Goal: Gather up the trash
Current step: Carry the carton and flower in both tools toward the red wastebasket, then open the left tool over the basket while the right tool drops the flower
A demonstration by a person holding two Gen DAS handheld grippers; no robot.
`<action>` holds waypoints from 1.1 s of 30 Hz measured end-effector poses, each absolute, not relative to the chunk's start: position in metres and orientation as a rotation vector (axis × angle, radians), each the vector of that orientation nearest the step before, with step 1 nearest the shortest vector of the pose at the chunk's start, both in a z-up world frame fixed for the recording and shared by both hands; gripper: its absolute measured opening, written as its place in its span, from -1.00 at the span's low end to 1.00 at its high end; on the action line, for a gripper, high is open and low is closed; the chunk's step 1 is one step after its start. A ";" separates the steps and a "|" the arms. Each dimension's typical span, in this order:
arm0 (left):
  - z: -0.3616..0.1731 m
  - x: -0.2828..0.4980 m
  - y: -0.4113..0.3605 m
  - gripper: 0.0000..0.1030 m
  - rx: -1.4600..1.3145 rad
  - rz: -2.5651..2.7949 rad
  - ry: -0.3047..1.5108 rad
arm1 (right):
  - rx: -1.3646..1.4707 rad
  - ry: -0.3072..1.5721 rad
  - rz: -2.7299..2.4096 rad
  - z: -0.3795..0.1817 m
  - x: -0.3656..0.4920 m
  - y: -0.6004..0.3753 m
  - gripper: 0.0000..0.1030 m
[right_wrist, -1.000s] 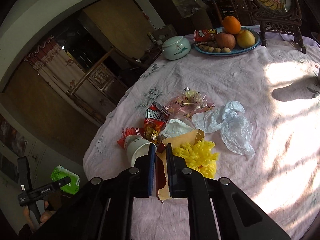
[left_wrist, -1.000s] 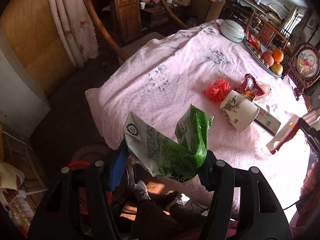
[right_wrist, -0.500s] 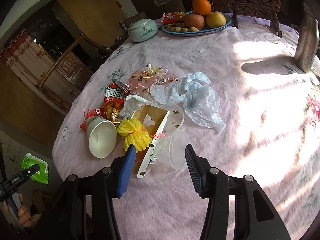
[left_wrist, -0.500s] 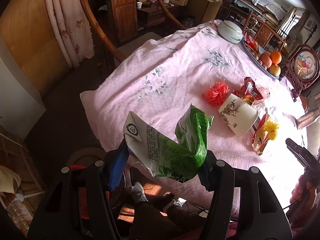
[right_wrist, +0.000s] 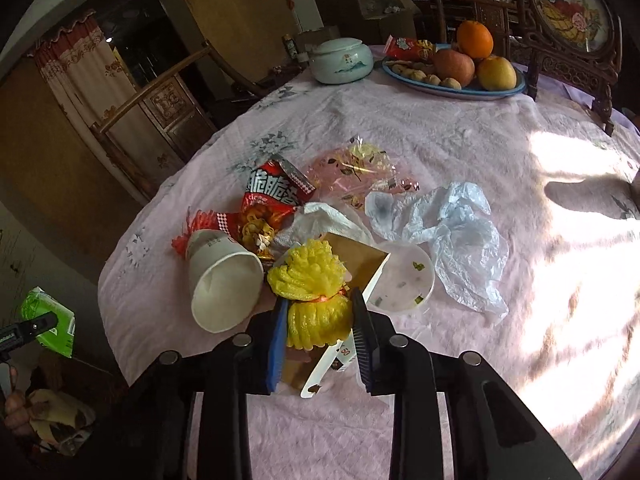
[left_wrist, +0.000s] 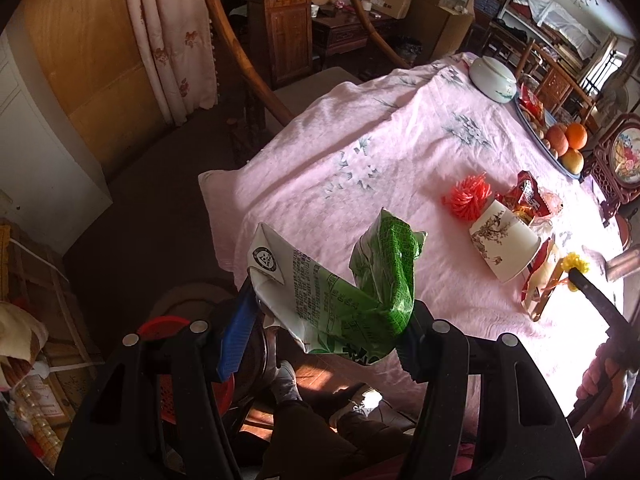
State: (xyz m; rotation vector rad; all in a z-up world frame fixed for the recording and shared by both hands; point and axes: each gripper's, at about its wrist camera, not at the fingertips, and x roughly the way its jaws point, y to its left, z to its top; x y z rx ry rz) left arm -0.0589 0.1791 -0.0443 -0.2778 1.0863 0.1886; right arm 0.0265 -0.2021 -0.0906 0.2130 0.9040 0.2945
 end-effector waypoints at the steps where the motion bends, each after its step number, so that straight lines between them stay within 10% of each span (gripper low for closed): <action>1: -0.045 -0.061 0.183 0.17 -0.289 0.197 1.087 | 0.217 0.866 0.313 -0.079 0.022 -0.202 -0.43; 24: -0.104 -0.194 0.313 0.19 -0.612 0.587 1.174 | 0.073 0.831 0.946 -0.005 0.007 0.001 -0.41; 33: -0.106 -0.253 0.344 0.67 -0.764 0.760 1.124 | -0.077 0.912 1.187 -0.015 -0.025 0.101 -0.41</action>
